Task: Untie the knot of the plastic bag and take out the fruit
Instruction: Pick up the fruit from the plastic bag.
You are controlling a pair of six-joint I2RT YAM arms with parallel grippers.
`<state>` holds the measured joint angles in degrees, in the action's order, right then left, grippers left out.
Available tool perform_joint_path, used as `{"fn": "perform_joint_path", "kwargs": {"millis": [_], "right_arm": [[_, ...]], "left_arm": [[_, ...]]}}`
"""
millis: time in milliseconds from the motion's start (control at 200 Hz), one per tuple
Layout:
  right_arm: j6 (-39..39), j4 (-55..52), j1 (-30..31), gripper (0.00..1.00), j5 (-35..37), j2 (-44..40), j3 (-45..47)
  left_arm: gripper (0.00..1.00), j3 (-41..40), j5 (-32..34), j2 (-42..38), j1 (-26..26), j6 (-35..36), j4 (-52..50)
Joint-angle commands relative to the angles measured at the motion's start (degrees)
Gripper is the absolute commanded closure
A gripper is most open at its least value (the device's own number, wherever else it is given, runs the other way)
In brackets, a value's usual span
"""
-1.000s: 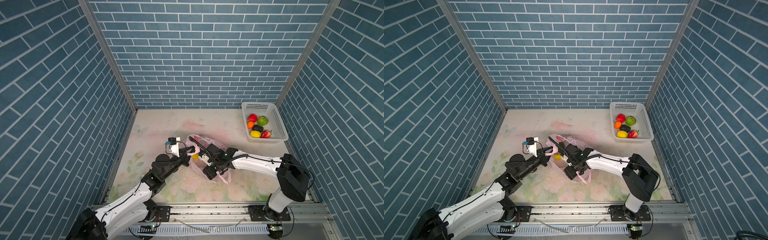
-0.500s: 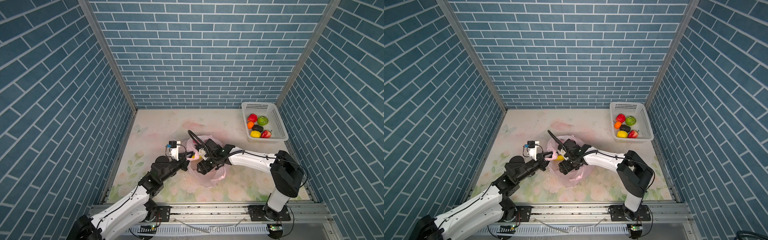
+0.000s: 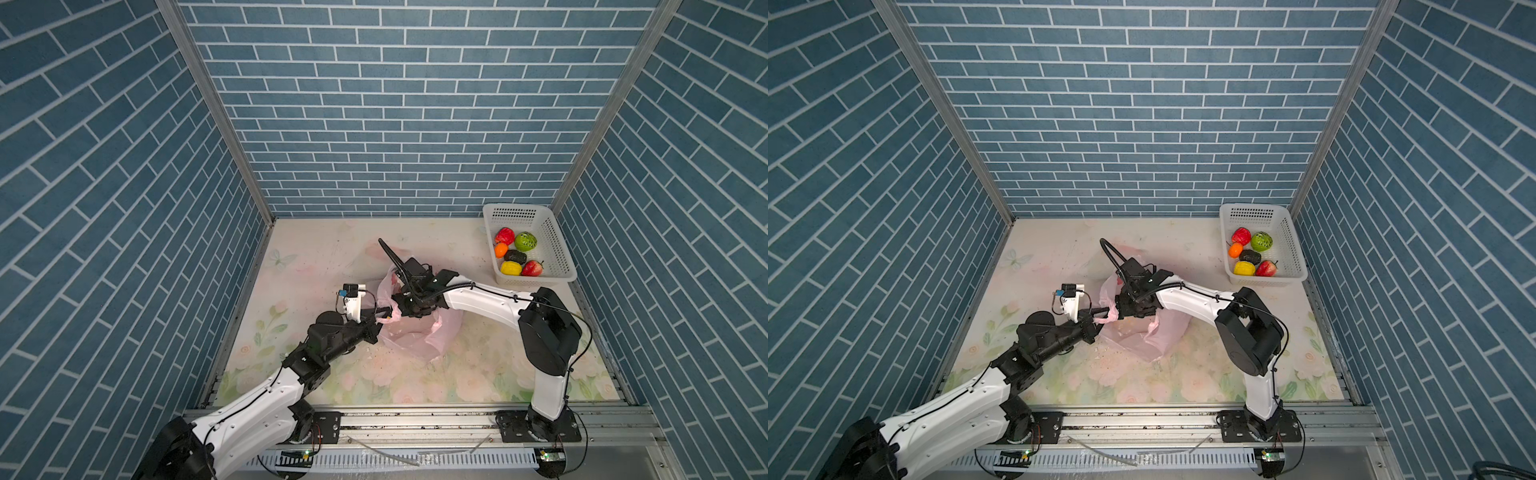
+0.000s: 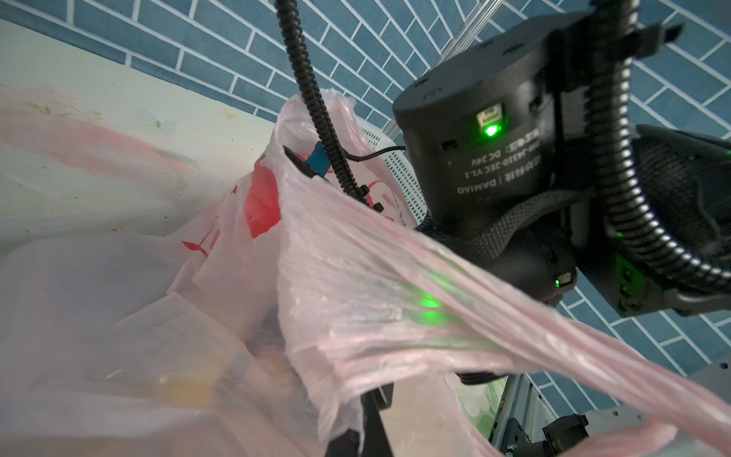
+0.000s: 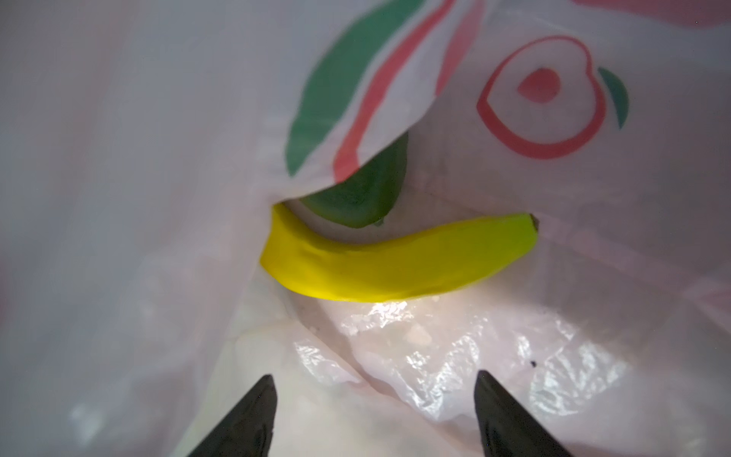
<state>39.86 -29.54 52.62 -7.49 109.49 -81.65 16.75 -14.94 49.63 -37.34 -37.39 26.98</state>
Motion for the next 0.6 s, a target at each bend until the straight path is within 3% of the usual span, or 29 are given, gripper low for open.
{"fn": "perform_joint_path", "kwargs": {"millis": [0, 305, 595], "right_arm": [[6.66, -2.32, 0.27, 0.24, 2.12, 1.45, -2.42], [15.4, 5.28, 0.67, 0.25, 2.83, 2.56, 0.9], [21.53, 9.68, 0.08, 0.25, 1.6, 5.2, 1.64]], "left_arm": [[0.96, 0.06, -0.01, 0.94, 0.51, 0.13, 4.13], [0.95, -0.02, 3.97, 6.46, 0.52, -0.7, 16.71], [0.95, 2.82, 3.12, 12.95, 0.6, -1.06, 25.57]]}}
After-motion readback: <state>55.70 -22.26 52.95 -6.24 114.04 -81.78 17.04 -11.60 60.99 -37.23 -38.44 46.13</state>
